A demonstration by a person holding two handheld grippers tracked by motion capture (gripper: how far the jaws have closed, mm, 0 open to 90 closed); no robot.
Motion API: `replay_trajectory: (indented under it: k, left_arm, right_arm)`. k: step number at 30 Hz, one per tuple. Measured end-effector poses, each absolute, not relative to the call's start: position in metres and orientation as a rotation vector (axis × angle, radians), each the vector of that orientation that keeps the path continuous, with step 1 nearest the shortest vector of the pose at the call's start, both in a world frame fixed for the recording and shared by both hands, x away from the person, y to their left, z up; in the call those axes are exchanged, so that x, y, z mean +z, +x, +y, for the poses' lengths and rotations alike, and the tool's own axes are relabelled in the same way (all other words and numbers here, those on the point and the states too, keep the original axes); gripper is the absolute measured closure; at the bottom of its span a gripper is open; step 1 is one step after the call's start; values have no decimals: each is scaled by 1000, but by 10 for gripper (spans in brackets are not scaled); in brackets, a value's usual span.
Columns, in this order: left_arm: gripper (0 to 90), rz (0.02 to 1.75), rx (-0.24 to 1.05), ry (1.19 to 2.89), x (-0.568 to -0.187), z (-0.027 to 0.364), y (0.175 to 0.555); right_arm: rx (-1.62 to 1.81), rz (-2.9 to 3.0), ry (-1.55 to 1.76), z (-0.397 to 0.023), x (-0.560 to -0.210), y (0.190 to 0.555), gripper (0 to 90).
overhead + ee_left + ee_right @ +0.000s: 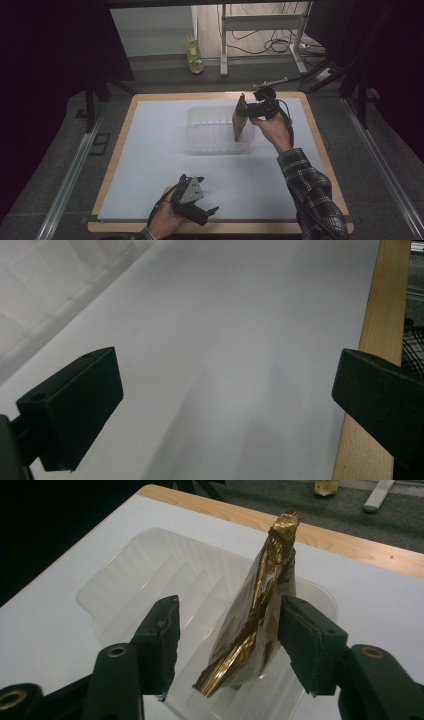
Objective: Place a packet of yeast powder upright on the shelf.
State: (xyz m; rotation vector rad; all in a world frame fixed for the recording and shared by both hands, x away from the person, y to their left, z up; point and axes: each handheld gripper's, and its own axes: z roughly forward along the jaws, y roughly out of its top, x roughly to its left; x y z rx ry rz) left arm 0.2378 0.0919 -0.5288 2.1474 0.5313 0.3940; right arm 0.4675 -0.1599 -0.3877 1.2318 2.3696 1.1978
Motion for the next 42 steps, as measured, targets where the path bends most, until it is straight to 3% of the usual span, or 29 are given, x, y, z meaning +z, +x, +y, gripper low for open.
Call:
replay_trajectory:
  k: [12,42]
  left_arm:
    - [24,560,357,2151,-525,93,238]
    - [8,518,427,2168,-529,92,238]
  right_arm:
    - [1212,2392,1115,-159,-385,451,349]
    - [1188,2429,968,-172,-410,408,144]
